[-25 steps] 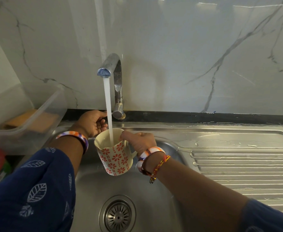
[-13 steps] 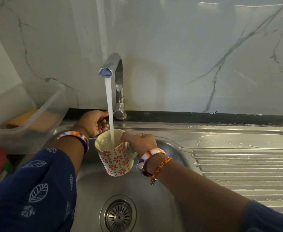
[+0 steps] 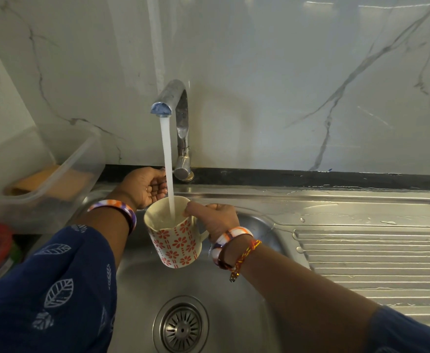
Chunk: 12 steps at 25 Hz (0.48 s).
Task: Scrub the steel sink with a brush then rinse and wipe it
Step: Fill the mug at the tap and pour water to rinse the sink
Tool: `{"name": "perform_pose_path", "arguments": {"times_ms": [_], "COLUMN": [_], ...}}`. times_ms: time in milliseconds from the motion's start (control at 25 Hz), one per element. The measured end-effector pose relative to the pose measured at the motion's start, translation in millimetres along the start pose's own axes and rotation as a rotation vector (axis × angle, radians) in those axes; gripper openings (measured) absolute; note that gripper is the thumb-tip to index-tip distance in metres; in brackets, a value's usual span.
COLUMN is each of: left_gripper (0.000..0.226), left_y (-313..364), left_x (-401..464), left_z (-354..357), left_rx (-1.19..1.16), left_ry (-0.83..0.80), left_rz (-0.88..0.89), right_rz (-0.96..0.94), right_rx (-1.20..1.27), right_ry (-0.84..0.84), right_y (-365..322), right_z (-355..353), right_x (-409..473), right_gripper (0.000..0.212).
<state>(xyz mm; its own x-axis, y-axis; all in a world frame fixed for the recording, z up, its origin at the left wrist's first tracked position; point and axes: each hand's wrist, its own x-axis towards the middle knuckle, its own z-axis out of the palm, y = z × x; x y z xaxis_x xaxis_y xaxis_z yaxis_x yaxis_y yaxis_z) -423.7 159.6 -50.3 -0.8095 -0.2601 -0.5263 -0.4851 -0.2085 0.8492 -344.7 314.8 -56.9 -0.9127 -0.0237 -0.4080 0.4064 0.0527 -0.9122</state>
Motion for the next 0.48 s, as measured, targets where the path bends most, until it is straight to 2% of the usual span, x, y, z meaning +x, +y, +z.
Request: {"name": "perform_pose_path", "arguments": {"times_ms": [240, 480], "left_gripper": [0.016, 0.016], "left_y": [2.9, 5.0], "left_x": [1.6, 0.6], "left_z": [-0.2, -0.4], "left_rx": [-0.003, 0.005], "left_ry": [-0.022, -0.021], "left_rz": [0.001, -0.019], "right_rz": [0.005, 0.029], "right_rx": [0.057, 0.025], "right_ry": [0.002, -0.009], "right_y": [1.2, 0.2], "right_z": [0.3, -1.4], "right_x": [-1.4, -2.2], "right_gripper": [0.026, 0.02]}}
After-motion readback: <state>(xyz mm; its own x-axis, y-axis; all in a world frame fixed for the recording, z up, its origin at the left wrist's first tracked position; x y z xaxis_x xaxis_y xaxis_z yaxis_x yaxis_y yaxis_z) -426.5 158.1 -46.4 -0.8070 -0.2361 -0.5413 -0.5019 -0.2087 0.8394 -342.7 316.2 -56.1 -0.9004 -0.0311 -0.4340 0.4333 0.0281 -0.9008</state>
